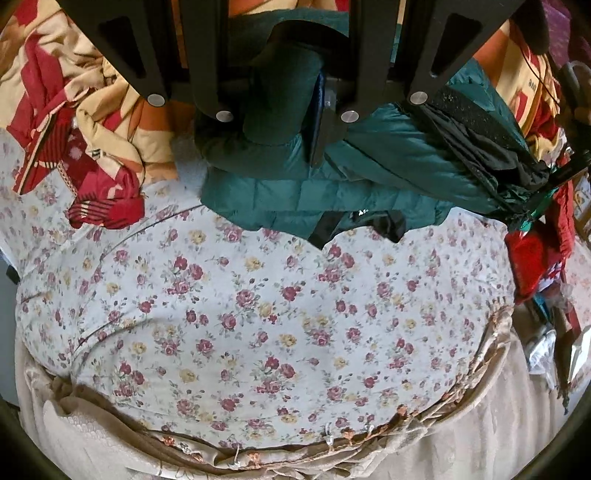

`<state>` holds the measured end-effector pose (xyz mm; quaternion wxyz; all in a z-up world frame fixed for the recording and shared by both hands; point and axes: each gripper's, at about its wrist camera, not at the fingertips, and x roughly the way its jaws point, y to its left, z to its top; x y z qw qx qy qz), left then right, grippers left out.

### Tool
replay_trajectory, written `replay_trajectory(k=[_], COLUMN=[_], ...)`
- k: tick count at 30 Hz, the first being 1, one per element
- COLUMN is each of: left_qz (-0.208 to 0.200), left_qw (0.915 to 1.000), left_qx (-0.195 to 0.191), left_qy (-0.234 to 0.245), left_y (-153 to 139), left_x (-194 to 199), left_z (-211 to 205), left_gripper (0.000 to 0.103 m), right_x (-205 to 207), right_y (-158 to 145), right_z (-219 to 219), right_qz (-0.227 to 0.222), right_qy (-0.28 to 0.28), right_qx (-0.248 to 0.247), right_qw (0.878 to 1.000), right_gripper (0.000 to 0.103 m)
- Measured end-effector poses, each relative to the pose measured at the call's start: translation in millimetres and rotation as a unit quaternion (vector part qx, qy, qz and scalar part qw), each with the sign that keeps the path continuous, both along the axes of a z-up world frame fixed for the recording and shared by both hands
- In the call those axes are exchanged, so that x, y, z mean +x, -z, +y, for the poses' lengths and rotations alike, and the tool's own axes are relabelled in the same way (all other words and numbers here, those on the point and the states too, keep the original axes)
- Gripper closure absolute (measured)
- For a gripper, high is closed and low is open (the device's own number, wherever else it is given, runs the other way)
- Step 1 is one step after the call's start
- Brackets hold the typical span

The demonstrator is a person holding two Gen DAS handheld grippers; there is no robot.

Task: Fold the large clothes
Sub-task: 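Lift the hem with both grippers and fold it toward the collar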

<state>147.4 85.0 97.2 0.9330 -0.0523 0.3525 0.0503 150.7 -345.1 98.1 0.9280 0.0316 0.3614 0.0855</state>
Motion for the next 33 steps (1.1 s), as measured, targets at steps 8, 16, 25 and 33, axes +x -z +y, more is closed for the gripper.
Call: replay_trajectory(k=[8,16,25,33], left_qz=[0.003,0.01,0.04,0.063], left_qw=[0.9997,0.9986,0.9951,0.9926], left_qx=[0.012,0.03,0.064,0.083], left_qy=[-0.019,-0.043,-0.064,-0.063], left_y=[6,21,59,90], left_x=[35,72,113,139], left_z=[-6,-13,-20,-25], left_gripper=[0.094,0.094,0.094,0.094], right_x=[33,68,111,143], right_y=[6,19,48,81], right_z=[0,3,6,5], right_qz=[0.003,0.012,0.034,0.056], right_qy=[0.017,0.033,0.053,0.069], right_qx=[-0.006,-0.016,-0.009,-0.001], right_qw=[1.0,0.999,0.998,0.996], right_gripper=[0.083,0.083,0.083,0.083])
